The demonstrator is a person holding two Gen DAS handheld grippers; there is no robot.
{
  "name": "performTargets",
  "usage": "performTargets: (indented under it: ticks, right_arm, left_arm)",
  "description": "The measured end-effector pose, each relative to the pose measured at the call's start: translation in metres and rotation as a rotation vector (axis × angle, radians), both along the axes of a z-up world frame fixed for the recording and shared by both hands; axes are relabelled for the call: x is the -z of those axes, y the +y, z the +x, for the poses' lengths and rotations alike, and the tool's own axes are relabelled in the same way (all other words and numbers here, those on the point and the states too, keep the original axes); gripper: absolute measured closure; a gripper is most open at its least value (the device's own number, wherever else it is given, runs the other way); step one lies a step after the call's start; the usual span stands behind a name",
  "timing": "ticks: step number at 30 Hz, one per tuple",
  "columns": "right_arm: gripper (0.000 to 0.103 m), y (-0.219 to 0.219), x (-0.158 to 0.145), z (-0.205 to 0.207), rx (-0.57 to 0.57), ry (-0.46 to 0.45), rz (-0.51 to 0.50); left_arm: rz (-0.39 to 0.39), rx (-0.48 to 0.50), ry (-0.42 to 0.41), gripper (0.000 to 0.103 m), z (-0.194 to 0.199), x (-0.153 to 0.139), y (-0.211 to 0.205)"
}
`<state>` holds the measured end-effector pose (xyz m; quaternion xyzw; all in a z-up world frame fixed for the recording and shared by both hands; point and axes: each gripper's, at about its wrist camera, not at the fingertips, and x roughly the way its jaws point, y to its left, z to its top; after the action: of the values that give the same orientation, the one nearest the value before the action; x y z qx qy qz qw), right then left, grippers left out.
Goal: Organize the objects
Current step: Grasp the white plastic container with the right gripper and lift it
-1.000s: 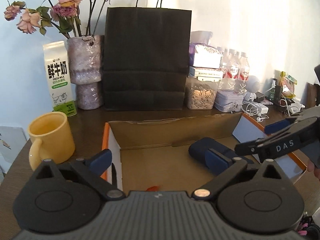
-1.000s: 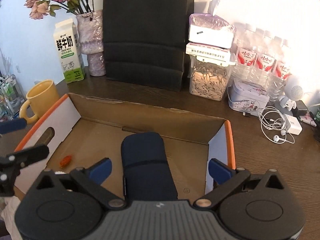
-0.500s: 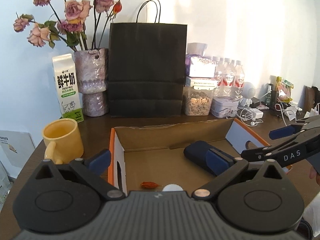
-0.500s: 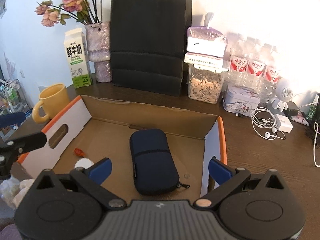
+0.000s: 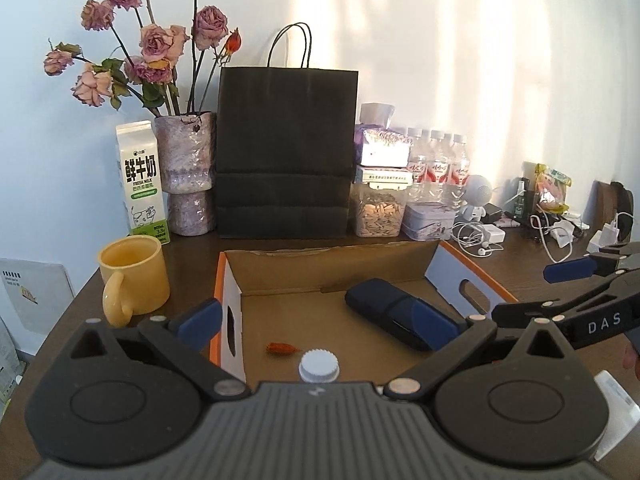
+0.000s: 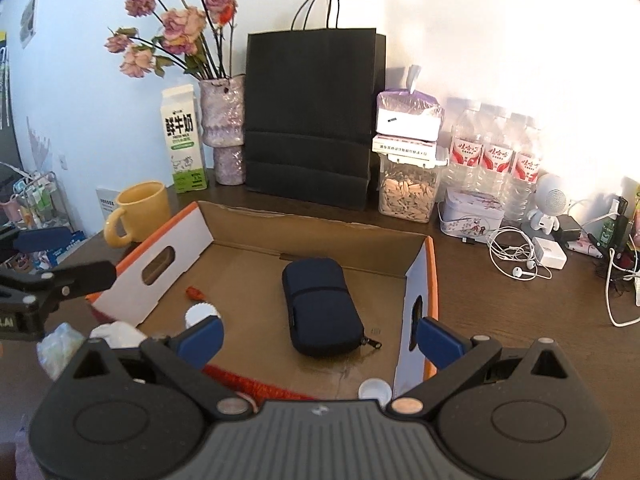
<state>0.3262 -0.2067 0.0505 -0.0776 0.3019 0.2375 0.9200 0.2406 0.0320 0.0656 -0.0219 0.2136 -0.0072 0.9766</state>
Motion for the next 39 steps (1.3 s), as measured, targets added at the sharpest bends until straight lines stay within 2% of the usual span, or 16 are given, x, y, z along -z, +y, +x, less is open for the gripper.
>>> performTargets:
  ticks: [7, 16, 21, 28, 39]
  right_arm:
    - [0.0, -0.026, 0.005, -0.046, -0.009, -0.062, 0.028]
    - [0.0, -0.064, 0.042, -0.115, 0.038, -0.136, -0.027]
    - [0.0, -0.09, 0.059, -0.139, 0.108, -0.133, 0.001]
    - [0.0, -0.12, 0.081, -0.141, 0.187, -0.092, 0.02]
    - [0.0, -0.133, 0.106, -0.118, 0.258, -0.028, 0.04]
  left_arm:
    - [-0.009, 0.018, -0.04, 0.0, -0.049, 0.005, 0.001]
    - [-0.019, -0.003, 0.033, 0.0, -0.097, 0.045, 0.012]
    - [-0.048, -0.025, 0.06, 0.0, -0.111, 0.059, 0.021]
    - [-0.054, -0.04, 0.085, 0.0, -0.11, 0.066, 0.018]
    - [-0.026, -0.026, 0.11, 0.0, -0.105, 0.07, 0.005]
